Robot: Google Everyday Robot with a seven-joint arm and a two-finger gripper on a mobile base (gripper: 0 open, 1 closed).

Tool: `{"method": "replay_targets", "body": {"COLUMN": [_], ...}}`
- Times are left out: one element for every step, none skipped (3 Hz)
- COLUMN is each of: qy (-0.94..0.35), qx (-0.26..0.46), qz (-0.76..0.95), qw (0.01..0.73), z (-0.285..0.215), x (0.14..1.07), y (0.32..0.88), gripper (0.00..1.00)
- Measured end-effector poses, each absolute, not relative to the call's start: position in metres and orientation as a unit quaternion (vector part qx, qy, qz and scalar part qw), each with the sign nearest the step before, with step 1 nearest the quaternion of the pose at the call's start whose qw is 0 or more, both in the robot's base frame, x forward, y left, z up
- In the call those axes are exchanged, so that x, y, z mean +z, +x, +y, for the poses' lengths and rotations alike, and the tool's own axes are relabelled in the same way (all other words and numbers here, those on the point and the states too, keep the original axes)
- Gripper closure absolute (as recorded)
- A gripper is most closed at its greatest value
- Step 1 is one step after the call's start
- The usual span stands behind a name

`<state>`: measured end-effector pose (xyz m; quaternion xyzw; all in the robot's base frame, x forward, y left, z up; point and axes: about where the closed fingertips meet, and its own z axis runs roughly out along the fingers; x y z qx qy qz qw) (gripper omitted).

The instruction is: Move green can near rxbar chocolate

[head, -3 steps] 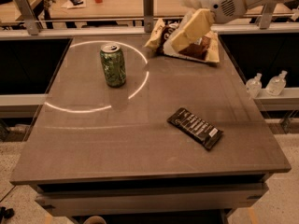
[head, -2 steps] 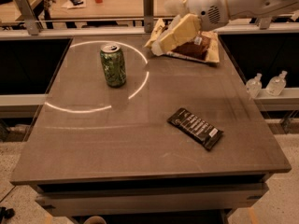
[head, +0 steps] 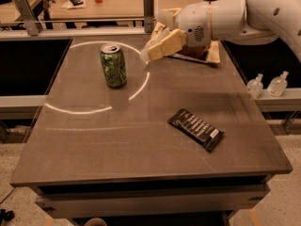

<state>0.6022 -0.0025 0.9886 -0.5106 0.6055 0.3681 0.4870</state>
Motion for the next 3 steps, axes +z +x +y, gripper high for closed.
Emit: {"method": "replay_targets", "body": {"qy": [-0.478,-0.475,-0.474], "qx": [0.378,0.376,0.372], "qz": [0.605,0.606,0.604], "qw": [0.513,0.516,0.522], "z": [0.0025,0.0036,0.0064], "x": [0.9797,0.9813,0.9789], "y": [0.6159,0.6185,0.6152], "gripper": [0.0,0.0,0.0]}}
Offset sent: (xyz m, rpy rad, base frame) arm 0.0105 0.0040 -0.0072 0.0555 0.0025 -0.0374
